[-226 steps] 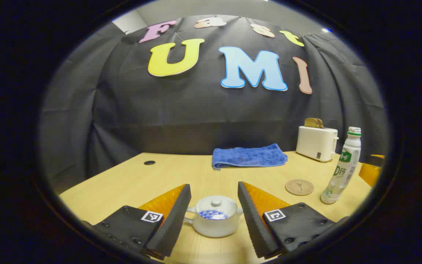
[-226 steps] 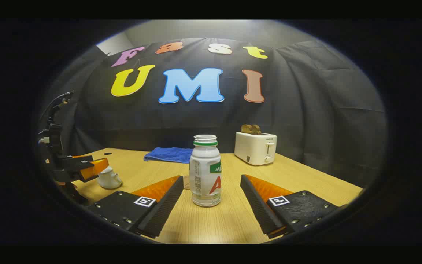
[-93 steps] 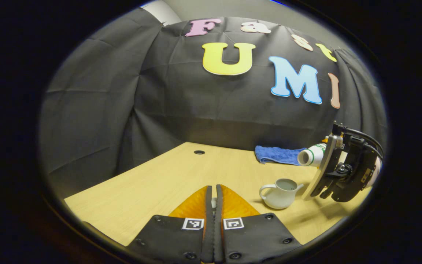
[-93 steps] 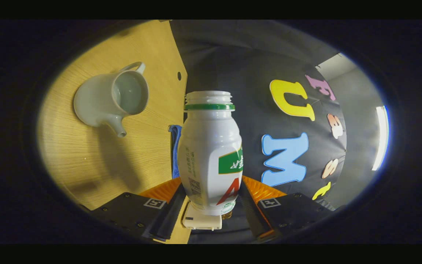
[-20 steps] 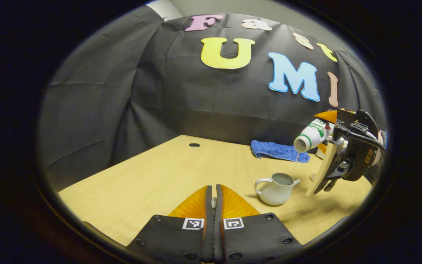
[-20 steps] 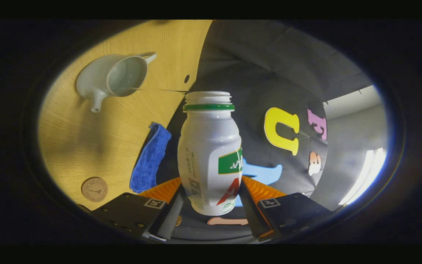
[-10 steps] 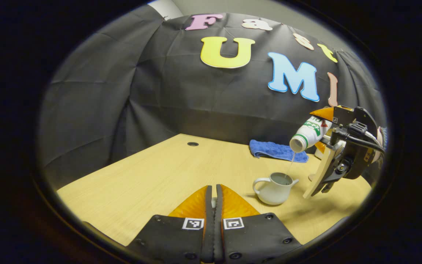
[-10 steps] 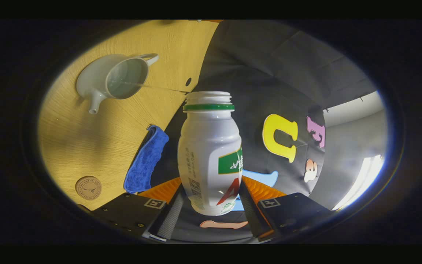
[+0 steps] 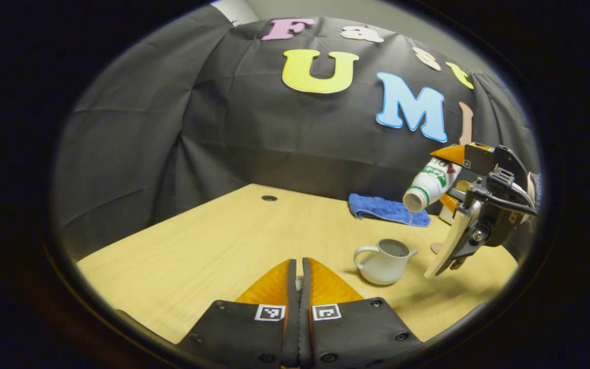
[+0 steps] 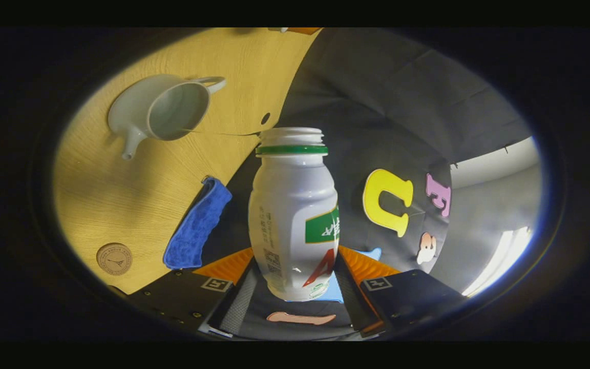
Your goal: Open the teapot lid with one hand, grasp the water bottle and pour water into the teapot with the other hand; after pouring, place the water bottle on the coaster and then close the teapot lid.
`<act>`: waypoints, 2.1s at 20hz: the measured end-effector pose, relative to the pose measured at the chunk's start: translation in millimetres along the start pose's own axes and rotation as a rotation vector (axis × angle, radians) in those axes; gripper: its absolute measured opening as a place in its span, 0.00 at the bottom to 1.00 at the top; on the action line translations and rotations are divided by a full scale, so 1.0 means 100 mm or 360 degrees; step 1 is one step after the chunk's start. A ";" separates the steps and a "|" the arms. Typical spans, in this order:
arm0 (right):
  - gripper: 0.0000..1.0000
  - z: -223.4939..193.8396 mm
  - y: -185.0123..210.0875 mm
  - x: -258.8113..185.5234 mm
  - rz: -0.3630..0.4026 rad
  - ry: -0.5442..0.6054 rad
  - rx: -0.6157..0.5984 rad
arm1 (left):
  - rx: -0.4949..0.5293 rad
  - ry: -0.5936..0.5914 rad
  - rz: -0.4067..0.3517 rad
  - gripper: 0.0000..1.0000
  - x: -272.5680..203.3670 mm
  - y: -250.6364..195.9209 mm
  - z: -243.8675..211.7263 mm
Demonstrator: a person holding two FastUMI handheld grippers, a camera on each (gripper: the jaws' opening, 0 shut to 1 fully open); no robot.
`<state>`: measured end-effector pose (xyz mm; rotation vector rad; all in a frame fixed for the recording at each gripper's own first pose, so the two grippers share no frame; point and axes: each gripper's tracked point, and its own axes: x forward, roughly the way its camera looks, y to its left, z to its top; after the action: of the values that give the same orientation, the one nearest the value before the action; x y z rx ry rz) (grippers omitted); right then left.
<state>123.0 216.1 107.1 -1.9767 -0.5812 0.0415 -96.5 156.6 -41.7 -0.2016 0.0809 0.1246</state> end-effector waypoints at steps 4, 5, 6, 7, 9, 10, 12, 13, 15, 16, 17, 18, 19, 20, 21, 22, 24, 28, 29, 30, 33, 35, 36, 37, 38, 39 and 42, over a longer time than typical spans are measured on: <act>0.78 0.05 -0.03 0.01 -0.0015 -0.0029 -0.0044 | -0.0004 -0.0001 -0.0002 0.05 -0.01 0.01 0.00; 0.78 0.05 -0.04 0.00 -0.0022 -0.0036 -0.0061 | -0.0004 -0.0001 -0.0003 0.05 -0.01 0.01 0.00; 0.77 0.06 -0.06 0.01 -0.0032 -0.0042 -0.0080 | -0.0004 0.0000 -0.0002 0.05 -0.01 0.00 0.00; 0.77 0.06 -0.08 0.02 -0.0040 -0.0047 -0.0095 | -0.0003 0.0001 -0.0002 0.05 0.00 0.00 0.01; 0.77 0.05 -0.08 0.03 -0.0045 -0.0053 -0.0107 | -0.0005 0.0004 -0.0002 0.05 0.00 0.01 0.00; 0.77 0.04 -0.09 0.04 -0.0049 -0.0055 -0.0108 | -0.0006 0.0004 -0.0002 0.05 0.00 0.01 -0.01; 0.77 0.06 -0.09 0.03 -0.0056 -0.0060 -0.0115 | -0.0004 0.0007 -0.0003 0.05 0.01 -0.01 -0.01; 0.77 0.06 -0.10 0.03 -0.0064 -0.0064 -0.0127 | -0.0003 0.0006 -0.0003 0.05 0.01 0.00 -0.01; 0.77 0.05 -0.09 0.04 -0.0057 -0.0062 -0.0118 | -0.0002 0.0006 -0.0003 0.05 0.00 0.00 -0.01; 0.77 0.05 -0.08 0.04 -0.0045 -0.0056 -0.0102 | 0.0000 0.0006 -0.0001 0.05 0.01 0.00 0.00; 0.75 0.04 -0.05 0.04 -0.0025 -0.0051 -0.0075 | -0.0001 0.0005 -0.0002 0.05 0.01 0.00 0.00; 0.75 0.03 0.00 0.04 0.0015 -0.0039 -0.0018 | -0.0002 0.0001 0.0000 0.05 -0.01 0.00 0.01; 0.77 0.02 0.09 0.01 0.0069 -0.0028 0.0057 | -0.0002 -0.0001 -0.0002 0.05 0.00 0.01 0.01; 0.77 0.01 0.21 -0.02 0.0112 -0.0016 0.0116 | -0.0002 -0.0001 -0.0004 0.05 -0.01 0.01 0.02; 0.78 0.01 0.29 -0.04 0.0143 -0.0002 0.0175 | -0.0002 -0.0003 -0.0003 0.05 -0.02 0.01 0.03; 0.78 0.02 0.35 -0.07 0.0170 0.0013 0.0232 | -0.0003 -0.0004 -0.0005 0.05 -0.01 0.00 0.03; 0.78 0.00 0.48 -0.11 0.0229 0.0051 0.0347 | -0.0002 -0.0008 -0.0008 0.05 -0.01 -0.01 0.05; 0.76 0.06 0.63 -0.16 0.0328 0.0115 0.0663 | -0.0007 -0.0022 -0.0018 0.05 -0.03 -0.04 0.09; 0.77 0.07 0.66 -0.17 0.0352 0.0133 0.0736 | -0.0005 -0.0026 -0.0022 0.05 -0.03 -0.05 0.09; 0.78 0.08 0.71 -0.19 0.0381 0.0148 0.0818 | -0.0001 -0.0029 -0.0023 0.05 -0.04 -0.06 0.10; 0.78 0.12 0.80 -0.23 0.0457 0.0205 0.1083 | 0.0003 -0.0039 -0.0034 0.05 -0.05 -0.08 0.15; 0.78 0.13 0.87 -0.27 0.0508 0.0252 0.1279 | 0.0006 -0.0053 -0.0041 0.05 -0.04 -0.11 0.20; 0.77 0.14 0.90 -0.30 0.0538 0.0277 0.1386 | 0.0010 -0.0058 -0.0049 0.05 -0.03 -0.14 0.22; 0.78 0.14 0.92 -0.32 0.0556 0.0298 0.1488 | 0.0017 -0.0069 -0.0057 0.05 -0.03 -0.17 0.25; 0.77 0.15 0.93 -0.32 0.0564 0.0323 0.1570 | 0.0025 -0.0083 -0.0068 0.05 -0.02 -0.20 0.29; 0.78 0.14 0.95 -0.32 0.0564 0.0347 0.1641 | 0.0034 -0.0096 -0.0082 0.05 -0.02 -0.25 0.34; 0.78 0.03 0.96 -0.43 0.0581 0.0408 0.1835 | 0.0071 -0.0129 -0.0124 0.05 0.05 -0.39 0.46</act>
<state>120.4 166.8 14.2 -0.9047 0.0309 0.2781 -83.7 128.6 10.6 -0.1546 -0.0049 0.0530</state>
